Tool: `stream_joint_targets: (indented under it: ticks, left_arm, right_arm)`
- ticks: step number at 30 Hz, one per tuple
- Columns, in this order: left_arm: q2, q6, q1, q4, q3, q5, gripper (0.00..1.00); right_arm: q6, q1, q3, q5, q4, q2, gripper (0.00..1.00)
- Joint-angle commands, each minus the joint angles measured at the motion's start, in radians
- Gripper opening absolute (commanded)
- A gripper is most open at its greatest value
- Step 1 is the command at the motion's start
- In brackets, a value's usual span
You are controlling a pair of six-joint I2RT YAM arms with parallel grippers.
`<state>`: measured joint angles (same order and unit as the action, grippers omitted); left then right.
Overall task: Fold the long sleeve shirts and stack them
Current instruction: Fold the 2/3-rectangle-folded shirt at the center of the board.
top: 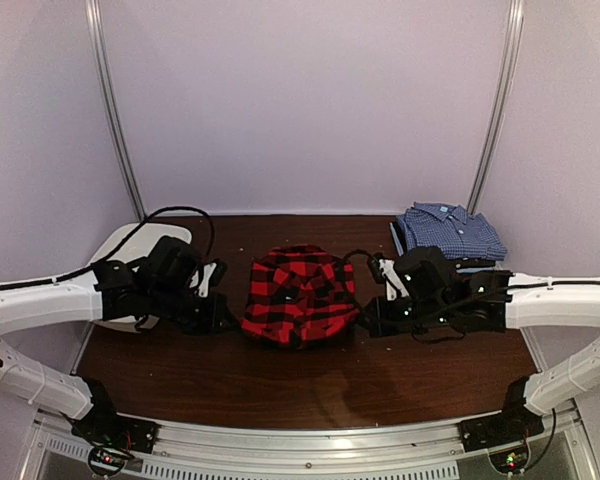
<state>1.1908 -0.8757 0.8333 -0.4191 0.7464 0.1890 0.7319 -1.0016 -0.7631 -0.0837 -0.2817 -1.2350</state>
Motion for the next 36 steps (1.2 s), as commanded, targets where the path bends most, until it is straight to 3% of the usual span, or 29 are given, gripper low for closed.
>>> stream_joint_targets:
  ticks: [1, 5, 9, 15, 19, 21, 25, 32, 36]
  left_arm:
    - [0.084, 0.073, -0.091, -0.045, 0.182, -0.022, 0.0]
    - [0.289, 0.197, -0.253, 0.025, 0.383, 0.103, 0.0]
    - [0.636, 0.257, -0.389, 0.094, 0.67, 0.201, 0.0]
    - [1.146, 0.266, -0.455, 0.043, 1.169, 0.267, 0.0]
    - [1.265, 0.249, -0.459, 0.039, 1.272, 0.271, 0.0]
    - [1.267, 0.247, -0.459, 0.044, 1.255, 0.281, 0.0]
    - [1.169, 0.228, -0.454, 0.122, 1.047, 0.294, 0.0]
    - [0.763, 0.141, -0.441, 0.34, 0.508, 0.248, 0.0]
    - [0.598, 0.121, -0.43, 0.371, 0.338, 0.205, 0.0]
  right_arm:
    - [-0.067, 0.079, -0.197, 0.062, -0.042, -0.069, 0.0]
    - [-0.14, 0.256, -0.36, -0.029, 0.059, -0.265, 0.0]
    - [-0.171, 0.409, -0.587, -0.113, 0.12, -0.549, 0.0]
    - [-0.187, 0.538, -0.918, -0.189, 0.083, -0.974, 0.0]
    - [-0.195, 0.566, -1.035, -0.221, 0.033, -1.109, 0.0]
    - [-0.2, 0.565, -1.015, -0.229, 0.044, -1.112, 0.0]
    - [-0.196, 0.561, -0.894, -0.252, 0.103, -1.057, 0.0]
    - [-0.221, 0.496, -0.651, -0.248, 0.154, -0.892, 0.0]
    - [-0.227, 0.475, -0.521, -0.217, 0.188, -0.771, 0.0]
